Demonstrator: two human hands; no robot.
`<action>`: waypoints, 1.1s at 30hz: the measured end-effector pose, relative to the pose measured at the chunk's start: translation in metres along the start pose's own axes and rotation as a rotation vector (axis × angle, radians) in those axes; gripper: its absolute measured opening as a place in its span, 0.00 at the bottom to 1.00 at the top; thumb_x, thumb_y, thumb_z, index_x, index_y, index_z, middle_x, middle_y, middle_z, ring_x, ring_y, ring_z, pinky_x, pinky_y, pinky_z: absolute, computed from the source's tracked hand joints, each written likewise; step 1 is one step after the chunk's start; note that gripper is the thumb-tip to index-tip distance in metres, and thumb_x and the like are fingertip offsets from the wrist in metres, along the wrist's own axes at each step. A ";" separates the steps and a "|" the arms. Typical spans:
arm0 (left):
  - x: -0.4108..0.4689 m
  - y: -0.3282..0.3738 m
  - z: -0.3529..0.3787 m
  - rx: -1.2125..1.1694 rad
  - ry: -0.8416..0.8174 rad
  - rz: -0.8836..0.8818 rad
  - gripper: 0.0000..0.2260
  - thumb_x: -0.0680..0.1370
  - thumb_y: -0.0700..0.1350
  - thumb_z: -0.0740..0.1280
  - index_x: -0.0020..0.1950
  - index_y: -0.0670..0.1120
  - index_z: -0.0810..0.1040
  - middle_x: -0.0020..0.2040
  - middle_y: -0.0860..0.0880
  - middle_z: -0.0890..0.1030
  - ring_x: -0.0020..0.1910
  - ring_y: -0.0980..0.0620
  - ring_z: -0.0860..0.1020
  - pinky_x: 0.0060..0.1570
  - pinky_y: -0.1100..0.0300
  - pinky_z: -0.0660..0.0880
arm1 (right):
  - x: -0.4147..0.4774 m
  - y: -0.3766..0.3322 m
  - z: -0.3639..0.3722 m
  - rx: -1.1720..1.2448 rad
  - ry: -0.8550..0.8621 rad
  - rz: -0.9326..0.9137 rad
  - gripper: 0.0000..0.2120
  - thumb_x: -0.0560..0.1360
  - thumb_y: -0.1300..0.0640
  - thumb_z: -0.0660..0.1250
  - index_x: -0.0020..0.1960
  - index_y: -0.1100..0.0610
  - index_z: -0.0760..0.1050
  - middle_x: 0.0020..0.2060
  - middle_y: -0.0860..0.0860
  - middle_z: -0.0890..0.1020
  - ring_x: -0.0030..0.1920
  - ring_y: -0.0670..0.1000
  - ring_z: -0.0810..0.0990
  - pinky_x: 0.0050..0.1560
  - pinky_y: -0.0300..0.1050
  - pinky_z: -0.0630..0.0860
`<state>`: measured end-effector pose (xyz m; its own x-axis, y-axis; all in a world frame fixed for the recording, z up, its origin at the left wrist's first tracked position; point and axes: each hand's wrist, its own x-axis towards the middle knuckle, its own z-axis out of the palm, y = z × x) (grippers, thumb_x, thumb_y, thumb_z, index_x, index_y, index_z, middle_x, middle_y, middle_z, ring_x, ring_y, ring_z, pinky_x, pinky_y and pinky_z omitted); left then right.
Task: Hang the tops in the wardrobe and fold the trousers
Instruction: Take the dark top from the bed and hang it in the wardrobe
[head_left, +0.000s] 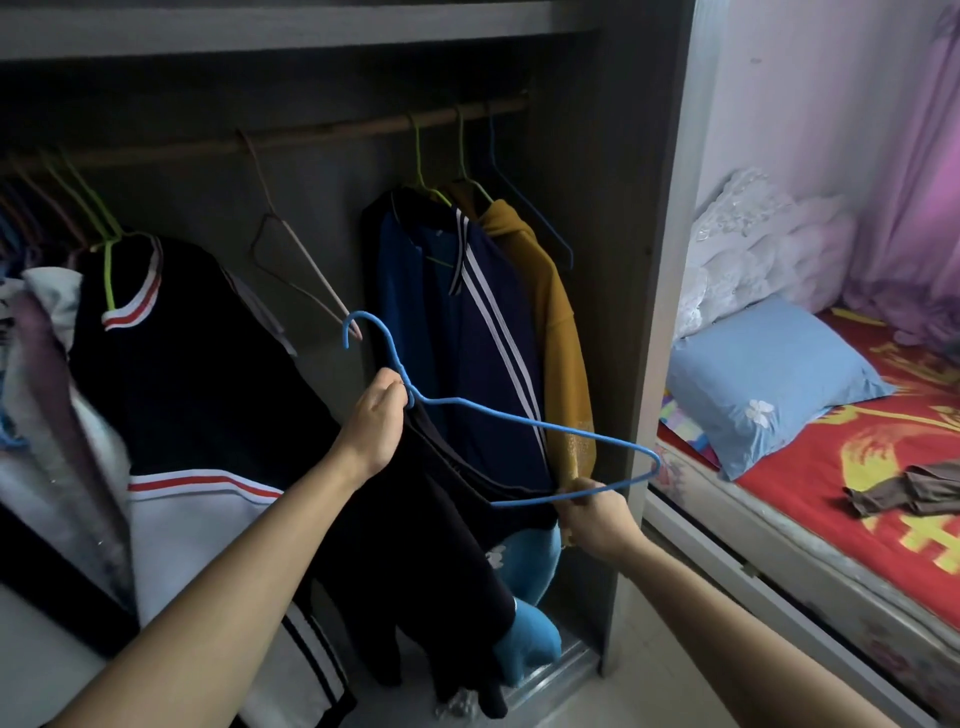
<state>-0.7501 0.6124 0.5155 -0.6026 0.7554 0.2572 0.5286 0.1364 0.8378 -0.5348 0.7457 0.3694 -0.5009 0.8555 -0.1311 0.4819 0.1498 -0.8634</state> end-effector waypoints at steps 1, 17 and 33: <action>0.000 -0.002 -0.001 -0.015 -0.009 -0.008 0.08 0.72 0.50 0.51 0.38 0.48 0.64 0.37 0.52 0.67 0.37 0.54 0.65 0.43 0.55 0.64 | 0.002 -0.002 0.000 0.146 -0.018 0.073 0.05 0.78 0.58 0.65 0.44 0.55 0.77 0.39 0.52 0.82 0.40 0.53 0.82 0.37 0.44 0.78; -0.010 -0.036 -0.004 0.587 0.255 -0.023 0.19 0.72 0.62 0.67 0.34 0.49 0.67 0.26 0.52 0.75 0.30 0.51 0.75 0.32 0.57 0.65 | 0.008 -0.035 -0.048 0.368 0.284 0.033 0.09 0.83 0.53 0.59 0.56 0.56 0.74 0.49 0.54 0.79 0.47 0.49 0.77 0.41 0.43 0.74; 0.011 -0.034 0.030 0.145 0.149 0.302 0.25 0.63 0.75 0.68 0.36 0.53 0.82 0.36 0.47 0.78 0.35 0.49 0.78 0.41 0.48 0.76 | 0.011 -0.091 -0.049 -0.499 -0.088 -0.904 0.16 0.82 0.46 0.62 0.63 0.50 0.80 0.41 0.41 0.71 0.43 0.41 0.72 0.44 0.32 0.69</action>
<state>-0.7563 0.6351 0.4757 -0.4812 0.6757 0.5585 0.7690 0.0194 0.6390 -0.5489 0.7662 0.4707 -0.8650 0.2852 0.4129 0.1325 0.9234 -0.3602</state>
